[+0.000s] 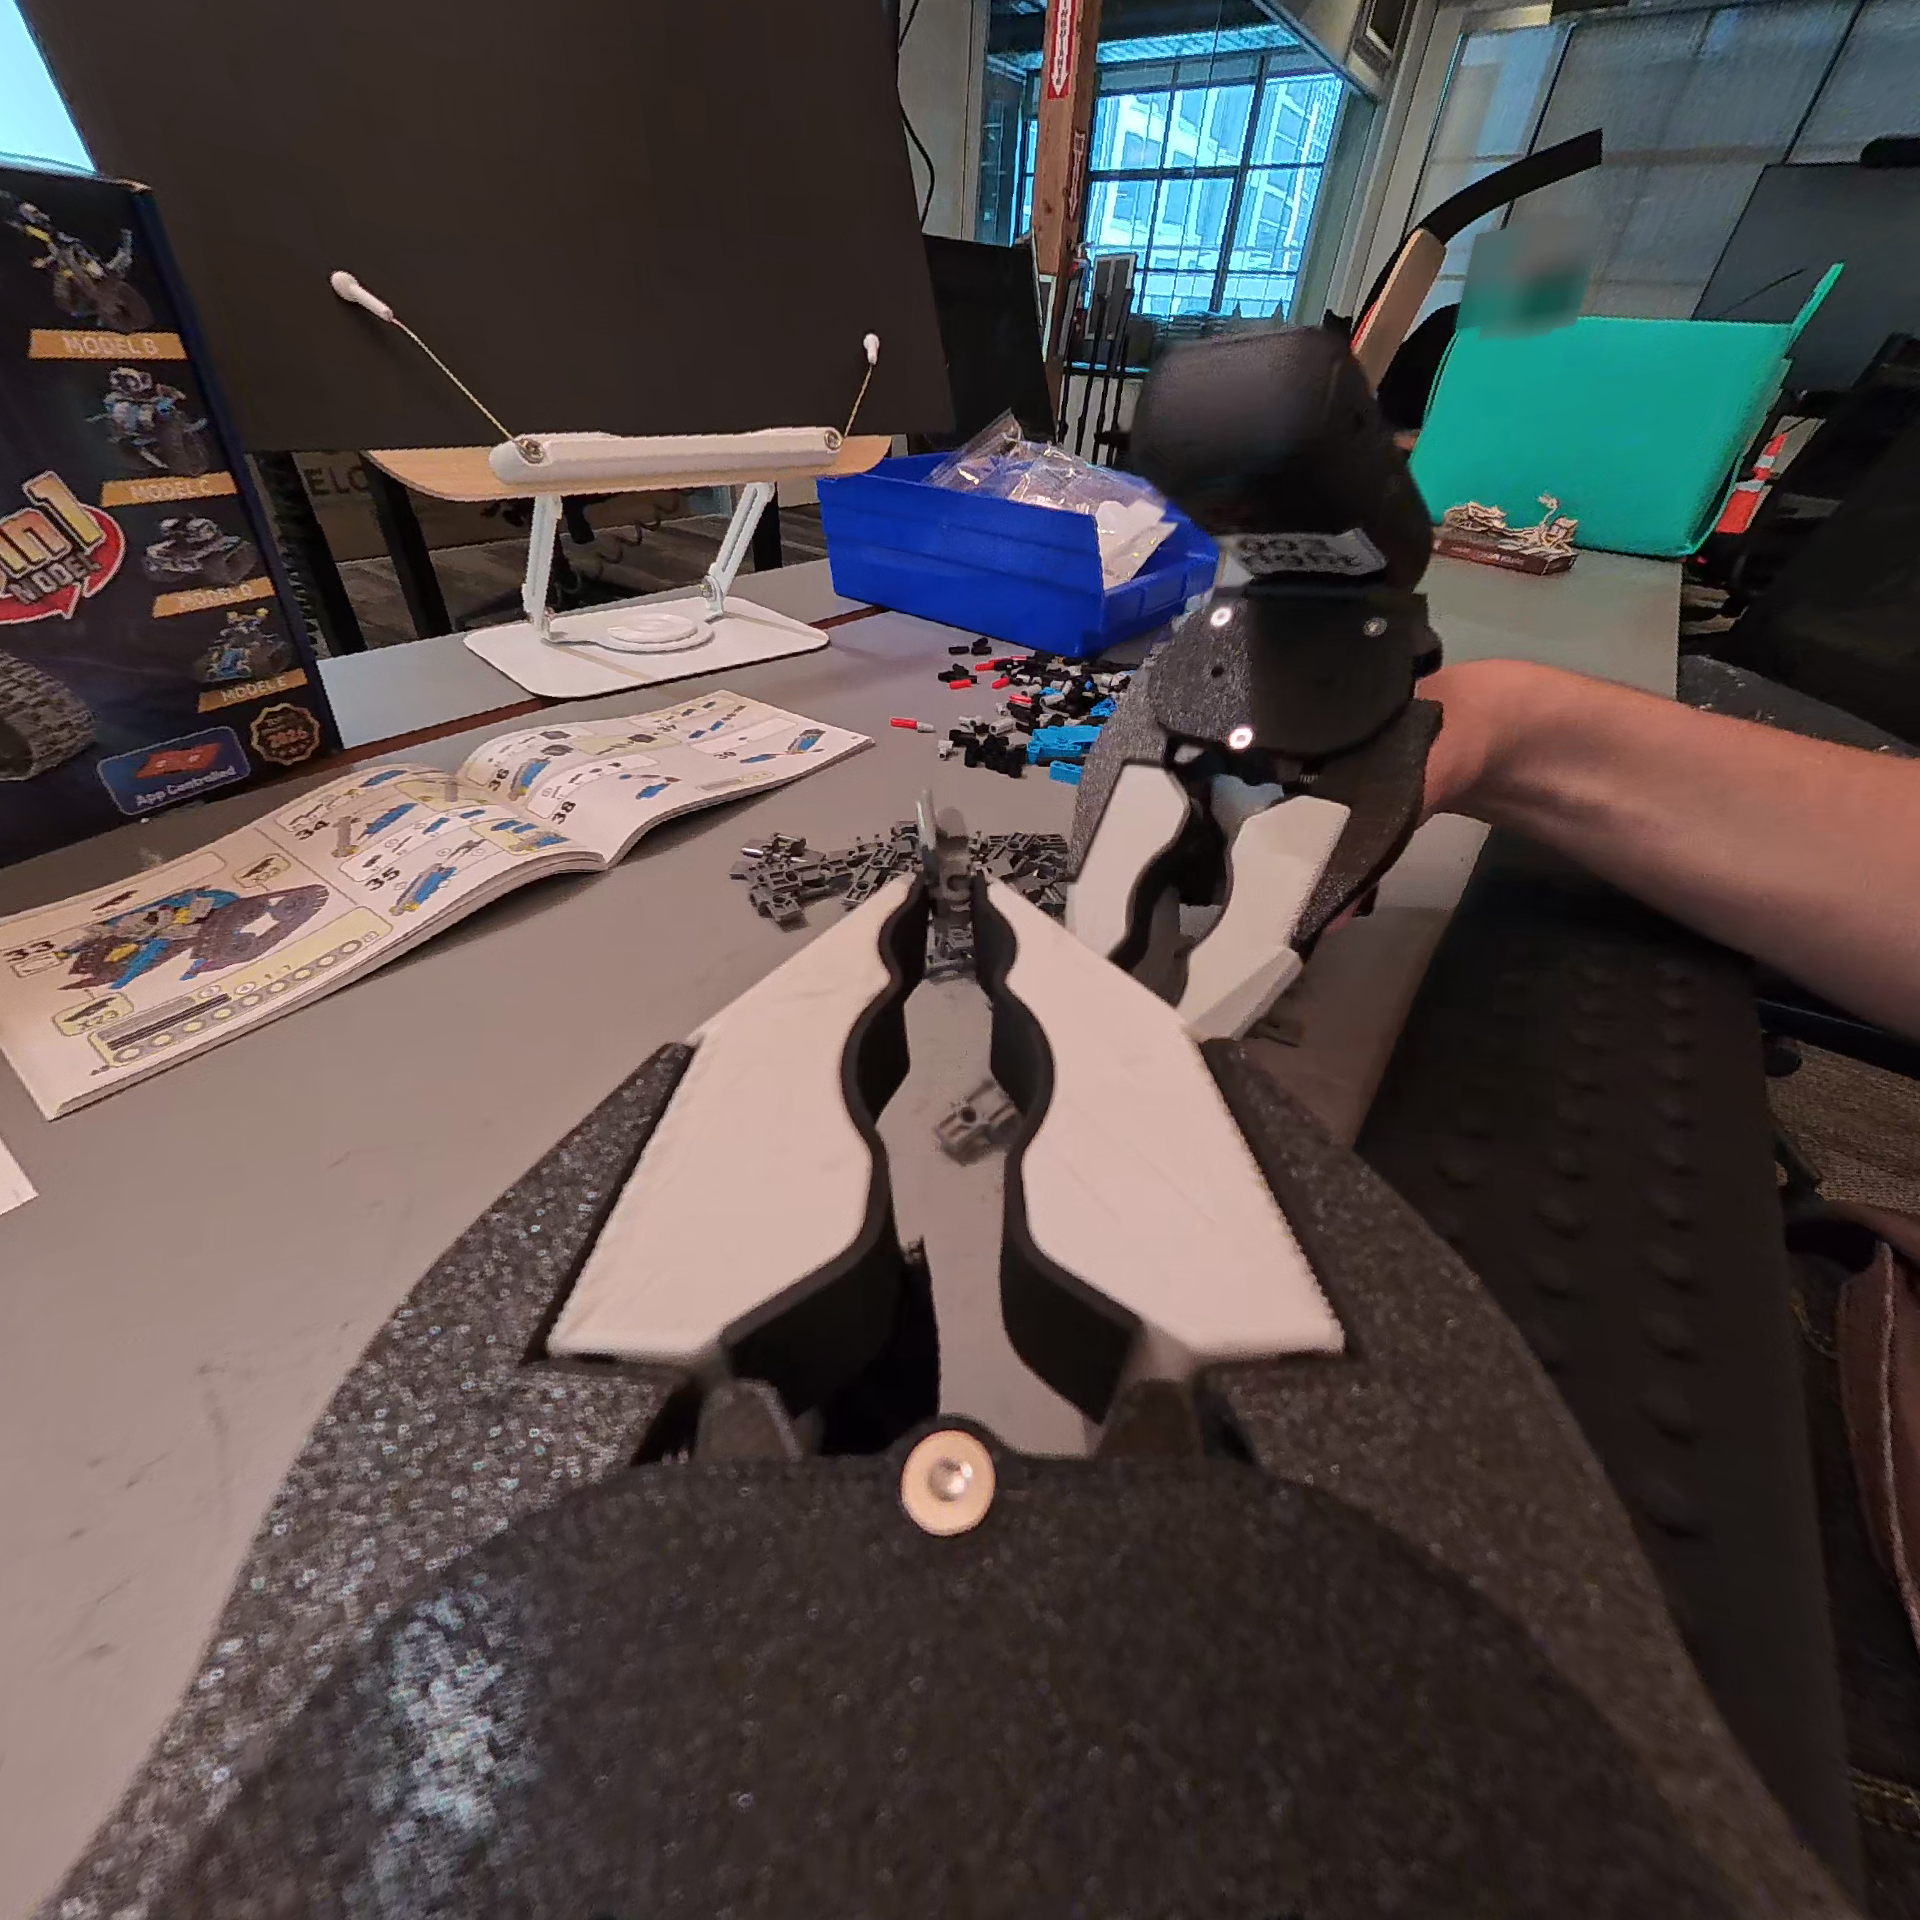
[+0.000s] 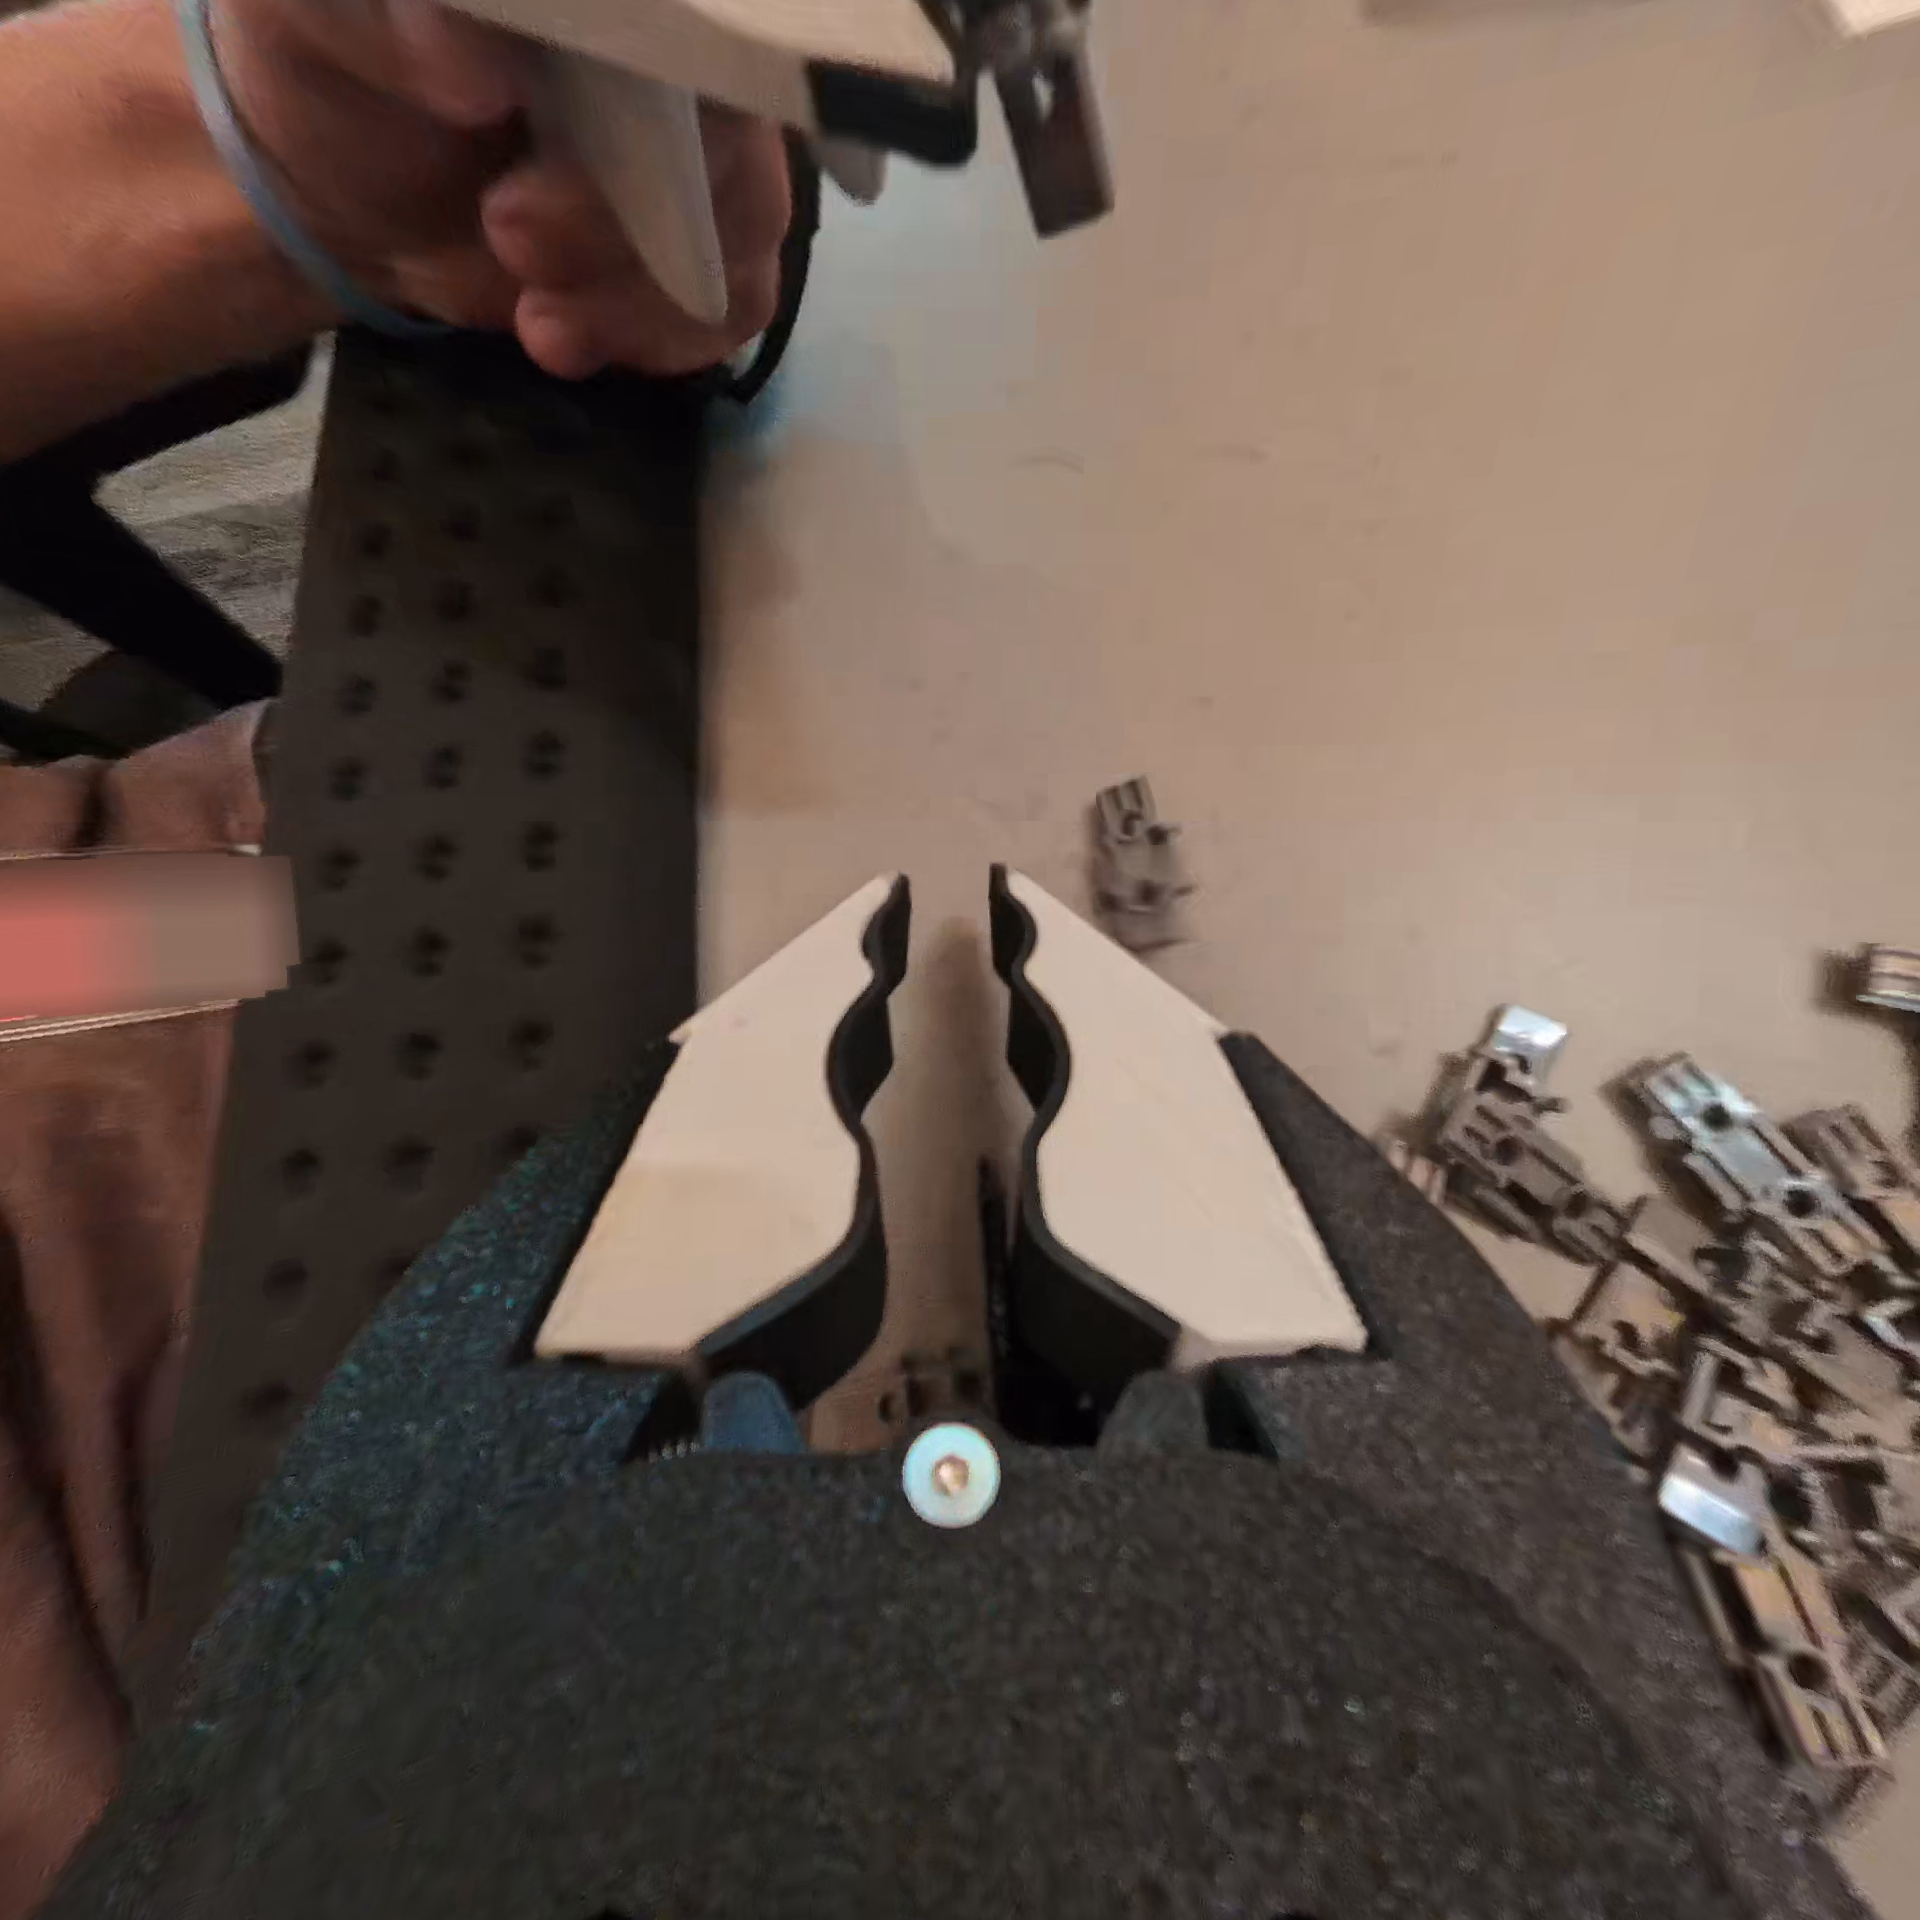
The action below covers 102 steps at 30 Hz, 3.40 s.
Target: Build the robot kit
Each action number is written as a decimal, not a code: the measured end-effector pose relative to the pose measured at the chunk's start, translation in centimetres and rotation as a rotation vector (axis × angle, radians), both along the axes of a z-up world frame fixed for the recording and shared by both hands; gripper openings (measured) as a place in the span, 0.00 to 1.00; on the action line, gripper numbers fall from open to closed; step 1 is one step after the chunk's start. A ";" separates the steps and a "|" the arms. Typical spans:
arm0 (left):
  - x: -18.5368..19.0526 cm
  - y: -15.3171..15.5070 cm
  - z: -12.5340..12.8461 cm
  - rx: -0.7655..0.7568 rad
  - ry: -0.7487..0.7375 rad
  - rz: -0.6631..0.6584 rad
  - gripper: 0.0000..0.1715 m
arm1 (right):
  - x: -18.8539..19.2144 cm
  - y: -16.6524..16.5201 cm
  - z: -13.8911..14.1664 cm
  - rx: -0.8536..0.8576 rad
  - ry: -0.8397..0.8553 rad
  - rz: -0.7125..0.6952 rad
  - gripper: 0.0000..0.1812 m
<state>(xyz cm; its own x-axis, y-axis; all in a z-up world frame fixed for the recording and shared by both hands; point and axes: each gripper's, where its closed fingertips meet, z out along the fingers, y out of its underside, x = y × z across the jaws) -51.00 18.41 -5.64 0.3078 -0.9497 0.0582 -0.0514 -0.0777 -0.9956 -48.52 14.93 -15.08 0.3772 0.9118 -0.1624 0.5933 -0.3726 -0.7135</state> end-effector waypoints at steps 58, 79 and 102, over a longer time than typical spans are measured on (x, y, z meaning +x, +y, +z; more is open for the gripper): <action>0.2 -2.6 0.7 -0.049 -0.062 -0.213 0.04 | -2.4 1.1 10.8 -0.109 0.704 -0.022 0.02; -0.1 -0.3 -0.9 0.292 0.164 0.054 0.04 | -2.7 3.2 9.2 0.413 0.370 -0.106 0.00; 0.9 -1.5 -3.5 0.158 0.252 -0.080 0.04 | -1.8 1.9 6.6 0.177 0.419 -0.037 0.00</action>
